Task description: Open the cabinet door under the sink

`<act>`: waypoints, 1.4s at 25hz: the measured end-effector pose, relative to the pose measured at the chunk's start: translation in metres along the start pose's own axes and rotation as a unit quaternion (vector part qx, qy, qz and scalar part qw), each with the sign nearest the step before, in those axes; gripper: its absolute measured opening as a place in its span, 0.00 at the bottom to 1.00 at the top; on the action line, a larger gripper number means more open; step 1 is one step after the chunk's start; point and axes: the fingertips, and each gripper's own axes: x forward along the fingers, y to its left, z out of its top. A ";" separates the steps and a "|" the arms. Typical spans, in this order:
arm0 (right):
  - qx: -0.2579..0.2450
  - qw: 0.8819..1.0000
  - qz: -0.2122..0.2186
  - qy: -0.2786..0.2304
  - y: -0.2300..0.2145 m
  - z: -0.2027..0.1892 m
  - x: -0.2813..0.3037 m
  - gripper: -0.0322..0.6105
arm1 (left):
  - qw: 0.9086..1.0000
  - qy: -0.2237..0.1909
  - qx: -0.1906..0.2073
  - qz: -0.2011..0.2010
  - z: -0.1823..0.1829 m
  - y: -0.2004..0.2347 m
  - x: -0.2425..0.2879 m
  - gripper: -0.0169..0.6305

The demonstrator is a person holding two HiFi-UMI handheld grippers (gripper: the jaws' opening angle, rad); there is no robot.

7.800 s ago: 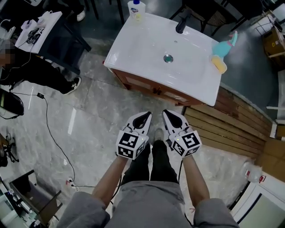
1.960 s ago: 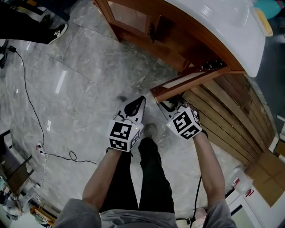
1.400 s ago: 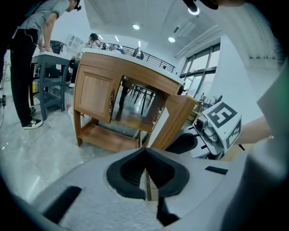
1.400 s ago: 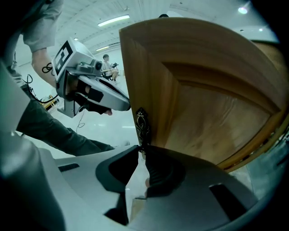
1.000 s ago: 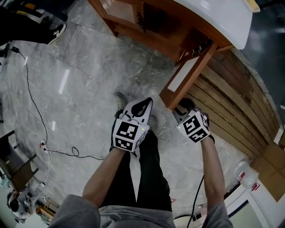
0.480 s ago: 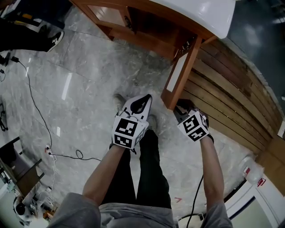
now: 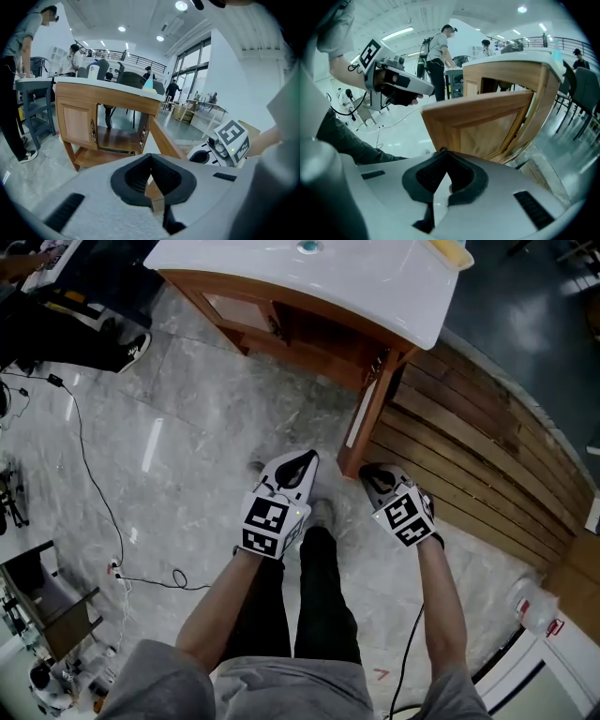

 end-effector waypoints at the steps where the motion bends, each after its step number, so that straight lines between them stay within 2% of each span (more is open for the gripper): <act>1: 0.003 1.000 -0.004 -0.008 -0.001 0.008 -0.009 0.06 | 1.000 -0.002 0.004 -0.001 0.010 -0.003 -0.005 0.04; 5: 0.031 0.999 -0.014 -0.035 0.000 0.039 -0.045 0.06 | 1.000 -0.013 0.013 0.003 0.049 -0.013 -0.027 0.04; 9: 0.036 0.997 -0.024 -0.058 0.001 0.069 -0.079 0.06 | 0.999 -0.026 0.023 0.002 0.085 -0.028 -0.045 0.04; 18: 0.051 0.988 -0.061 -0.135 0.008 0.141 -0.152 0.06 | 0.997 -0.036 0.065 -0.021 0.144 -0.070 -0.085 0.04; 29: 0.057 0.962 -0.101 -0.249 0.022 0.235 -0.244 0.06 | 0.991 -0.101 0.090 -0.022 0.231 -0.110 -0.149 0.04; 35: 0.070 0.940 -0.112 -0.316 0.027 0.276 -0.287 0.06 | 0.983 -0.141 0.116 -0.016 0.271 -0.124 -0.181 0.04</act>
